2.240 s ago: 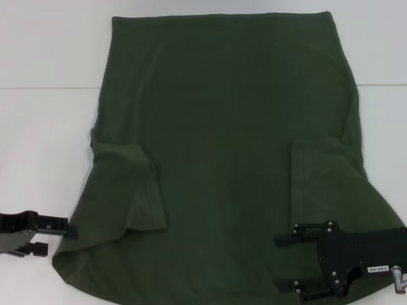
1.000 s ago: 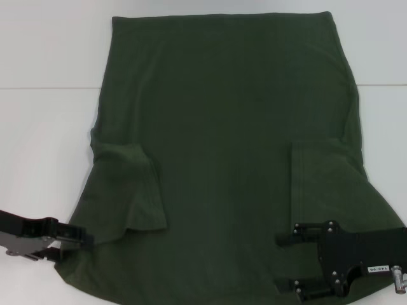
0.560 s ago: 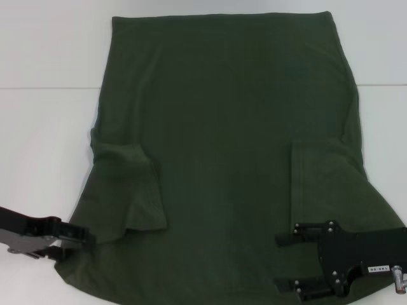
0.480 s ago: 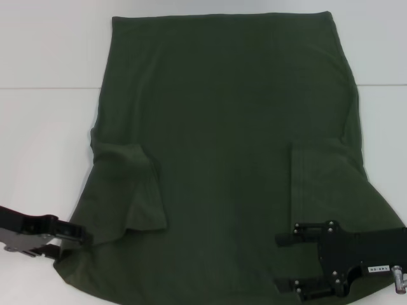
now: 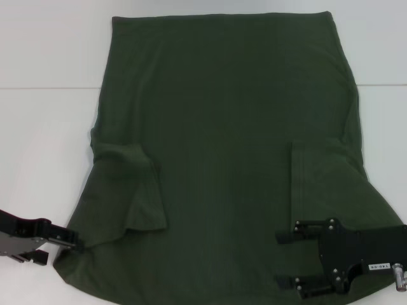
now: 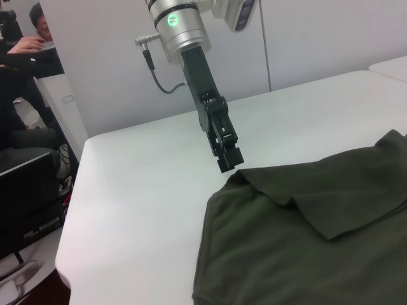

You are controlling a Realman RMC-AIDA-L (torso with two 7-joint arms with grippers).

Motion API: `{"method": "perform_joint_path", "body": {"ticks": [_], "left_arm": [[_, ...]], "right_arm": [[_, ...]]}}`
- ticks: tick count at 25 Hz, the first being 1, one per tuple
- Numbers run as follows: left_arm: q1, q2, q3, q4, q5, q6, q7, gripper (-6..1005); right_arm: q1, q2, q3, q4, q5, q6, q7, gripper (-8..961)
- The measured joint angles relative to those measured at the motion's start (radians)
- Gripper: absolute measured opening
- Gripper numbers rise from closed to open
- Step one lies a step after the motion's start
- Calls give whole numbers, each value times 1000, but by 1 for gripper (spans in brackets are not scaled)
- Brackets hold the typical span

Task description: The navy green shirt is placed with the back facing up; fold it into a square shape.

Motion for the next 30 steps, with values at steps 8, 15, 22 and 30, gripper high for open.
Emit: {"method": "perform_joint_path", "body": {"ticks": [8,15,22,30], "left_arm": [[-1,-4,10,-8,1,-23,-42,891],[-1,-8,22,-3,25,-52,-51,892],[0,-10,34,-3,27,-61,-52,892],[-3,-15,39,-2,17,-61,-40,891]], "right_arm": [[4,0,0,-1,-1,3,0,829],[7,0,0,-1,-1,3,0,830],[7,0,0,-1,-1,3,0,830],[10,0,0,-1,1,12,0,829]]}}
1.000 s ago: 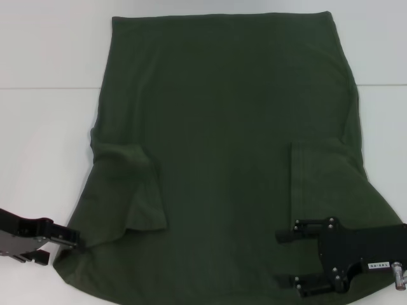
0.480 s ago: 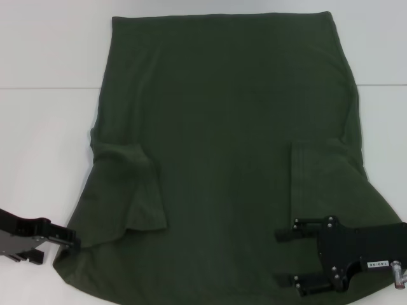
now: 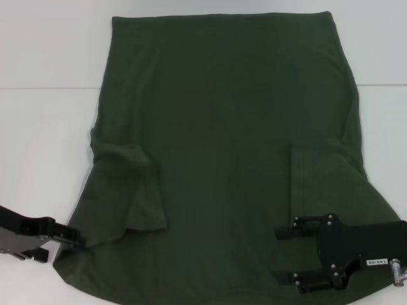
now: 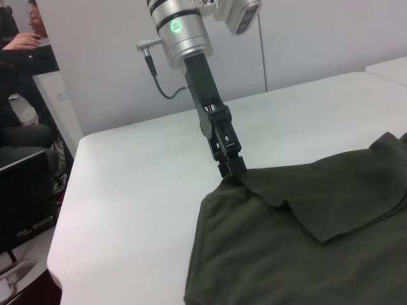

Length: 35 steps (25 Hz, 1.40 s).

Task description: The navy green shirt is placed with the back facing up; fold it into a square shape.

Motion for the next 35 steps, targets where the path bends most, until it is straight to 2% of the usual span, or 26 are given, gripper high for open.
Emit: {"method": "perform_joint_path", "body": {"ticks": [13,35], "left_arm": [[-17,-23,31,2,0,7,5,892],[-16,-24,71,28,23,0,-10,889]], "right_arm": [[1,0,0,-2,3,1,1,828],[6,0,2,-2,4,1,2,829]]}}
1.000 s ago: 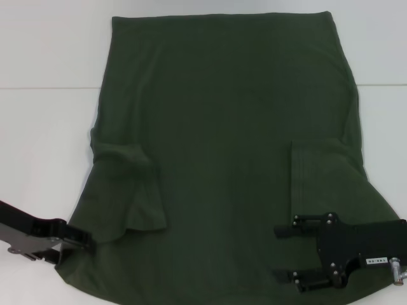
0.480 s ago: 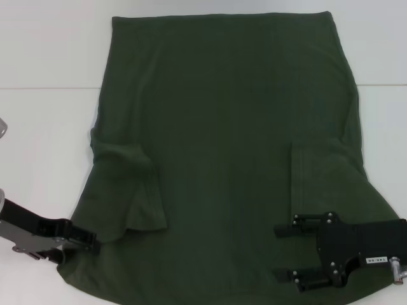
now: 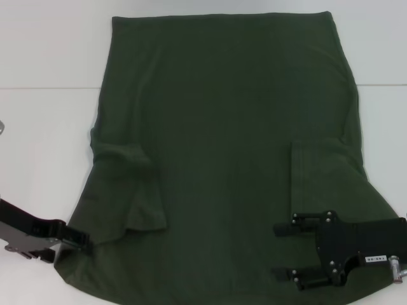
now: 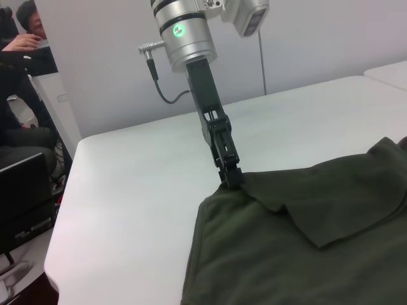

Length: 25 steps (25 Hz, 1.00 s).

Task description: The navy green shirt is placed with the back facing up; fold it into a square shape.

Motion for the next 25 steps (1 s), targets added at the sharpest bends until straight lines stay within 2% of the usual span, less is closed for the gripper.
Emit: {"method": "perform_joint_path", "body": {"ticks": [14,19,25], "left_arm": [[-1,-2,18,14,12,-11,8,883],[-3,0,20,12,11,-7,10,813],[1,0,46,13,12,-13,11,591]], "right_arm": [[4,0,0,0,0,0,2,829],[4,0,0,0,0,0,2,828],[5,0,0,-3,0,-3,2,827]]}}
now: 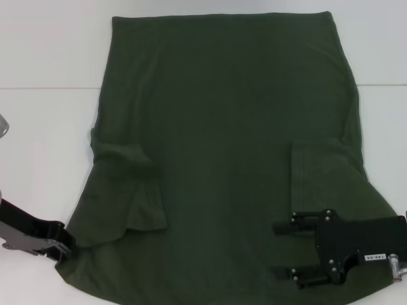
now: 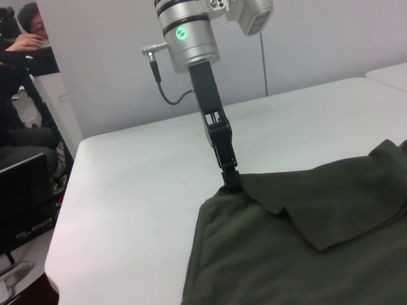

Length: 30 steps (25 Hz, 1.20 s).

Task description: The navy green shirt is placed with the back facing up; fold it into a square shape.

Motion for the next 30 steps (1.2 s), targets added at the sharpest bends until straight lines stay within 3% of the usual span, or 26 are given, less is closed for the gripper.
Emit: {"method": "perform_joint_path", "body": {"ticks": [2,8,15,21,30], "left_arm": [[0,-1,8,0,1,-2,0,351],[7,-8,59,36,5,-15,-2,152],[11,-26,86,83,46,-21,-9,99],[9,-24,43,80,25,3,-1,70],[-7,-9,-19,63,-114,59,-1,37]], "right_arm": [[0,0,0,-5,0,-3,5,827],[0,0,0,-9,0,-6,18,826],[0,-1,0,-10,2,-6,18,825],[-1,-1,0,-10,2,-6,18,825],[-3,-3,0,-10,2,-1,14,824]]}}
